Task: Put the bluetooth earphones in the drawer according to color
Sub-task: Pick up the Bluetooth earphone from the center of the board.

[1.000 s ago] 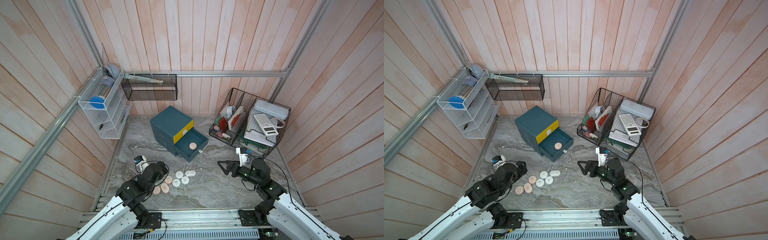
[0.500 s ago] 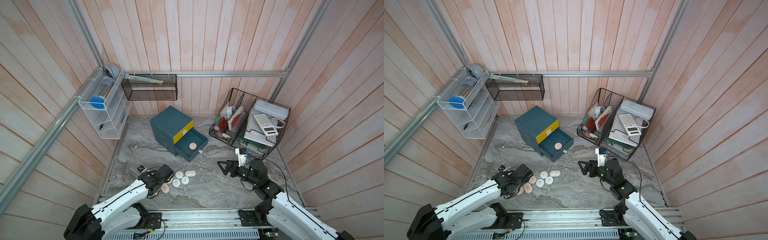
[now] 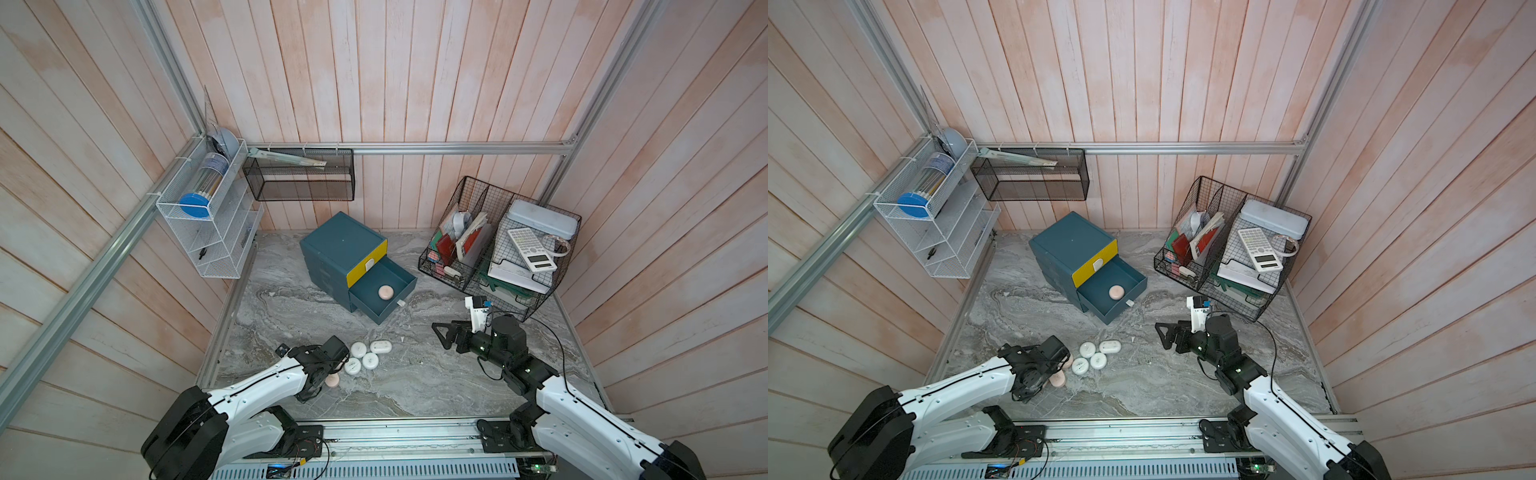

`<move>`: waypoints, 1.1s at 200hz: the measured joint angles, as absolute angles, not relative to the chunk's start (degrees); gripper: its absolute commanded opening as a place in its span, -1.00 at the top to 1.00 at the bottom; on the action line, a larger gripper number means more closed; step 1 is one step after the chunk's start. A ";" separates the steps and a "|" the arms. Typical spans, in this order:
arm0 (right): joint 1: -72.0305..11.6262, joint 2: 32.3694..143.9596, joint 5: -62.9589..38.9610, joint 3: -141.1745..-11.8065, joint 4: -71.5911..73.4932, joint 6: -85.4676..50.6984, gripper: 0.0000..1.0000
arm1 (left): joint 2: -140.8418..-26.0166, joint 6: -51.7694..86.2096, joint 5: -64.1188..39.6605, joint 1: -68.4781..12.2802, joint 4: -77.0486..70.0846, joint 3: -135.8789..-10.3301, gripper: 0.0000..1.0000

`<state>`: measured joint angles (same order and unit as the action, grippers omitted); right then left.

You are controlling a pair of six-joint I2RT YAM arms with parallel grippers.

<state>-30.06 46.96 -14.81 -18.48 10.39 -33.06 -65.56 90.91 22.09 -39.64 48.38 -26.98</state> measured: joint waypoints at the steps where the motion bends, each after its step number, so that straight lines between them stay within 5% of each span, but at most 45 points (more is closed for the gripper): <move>1: -30.06 47.00 -14.81 -18.48 10.41 -33.06 -0.96 | -65.56 90.96 22.11 -39.64 48.36 -26.98 -0.41; 84: -30.06 48.21 -14.15 -18.48 11.11 -31.81 -0.96 | -69.82 91.26 22.98 -39.66 48.53 -28.51 0.03; 171: -30.04 47.35 -13.34 -18.46 11.09 -31.59 -0.96 | -64.10 90.63 24.51 -39.64 47.92 -29.45 0.06; 220: -30.04 47.27 -13.30 -18.46 11.07 -31.59 -0.96 | -63.53 90.70 25.10 -39.64 50.46 -31.46 -0.78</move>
<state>-30.04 47.27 -13.30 -18.46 11.07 -31.59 -63.53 90.70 25.10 -39.64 50.46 -31.46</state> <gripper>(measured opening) 0.981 0.828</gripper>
